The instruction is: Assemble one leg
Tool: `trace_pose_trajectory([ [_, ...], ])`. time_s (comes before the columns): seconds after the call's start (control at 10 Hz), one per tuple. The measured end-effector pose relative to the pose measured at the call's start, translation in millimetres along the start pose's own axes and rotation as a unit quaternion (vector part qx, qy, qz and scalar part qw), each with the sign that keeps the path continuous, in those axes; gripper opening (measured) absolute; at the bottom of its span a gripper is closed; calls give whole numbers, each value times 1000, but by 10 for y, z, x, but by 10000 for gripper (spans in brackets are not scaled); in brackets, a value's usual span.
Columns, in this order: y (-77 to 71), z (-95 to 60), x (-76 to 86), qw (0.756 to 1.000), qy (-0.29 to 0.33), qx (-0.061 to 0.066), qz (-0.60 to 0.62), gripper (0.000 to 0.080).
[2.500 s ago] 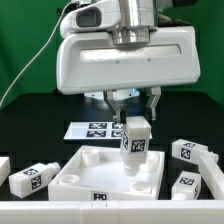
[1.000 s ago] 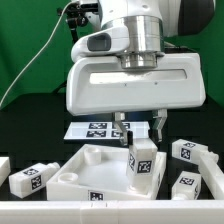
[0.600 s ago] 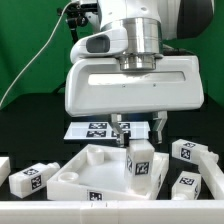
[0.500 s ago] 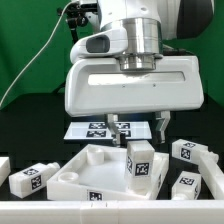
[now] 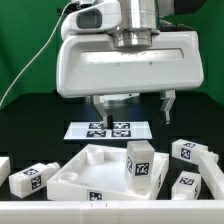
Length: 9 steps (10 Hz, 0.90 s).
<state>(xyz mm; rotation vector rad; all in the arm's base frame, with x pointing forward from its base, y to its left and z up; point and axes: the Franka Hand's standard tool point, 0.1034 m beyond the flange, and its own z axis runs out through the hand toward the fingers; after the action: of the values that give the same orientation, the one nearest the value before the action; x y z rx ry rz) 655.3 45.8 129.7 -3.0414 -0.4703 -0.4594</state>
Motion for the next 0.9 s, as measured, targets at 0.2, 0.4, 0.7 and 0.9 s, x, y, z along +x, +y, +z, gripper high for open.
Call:
trace_pose_trajectory([
  [0.2, -78, -15, 16, 998, -59, 19, 2, 649],
  [0.4, -120, 49, -30, 988, -148, 31, -8, 649],
  [0.7, -86, 149, 17, 980, -197, 38, -5, 649],
  [0.9, -119, 229, -21, 981, -192, 26, 28, 649],
])
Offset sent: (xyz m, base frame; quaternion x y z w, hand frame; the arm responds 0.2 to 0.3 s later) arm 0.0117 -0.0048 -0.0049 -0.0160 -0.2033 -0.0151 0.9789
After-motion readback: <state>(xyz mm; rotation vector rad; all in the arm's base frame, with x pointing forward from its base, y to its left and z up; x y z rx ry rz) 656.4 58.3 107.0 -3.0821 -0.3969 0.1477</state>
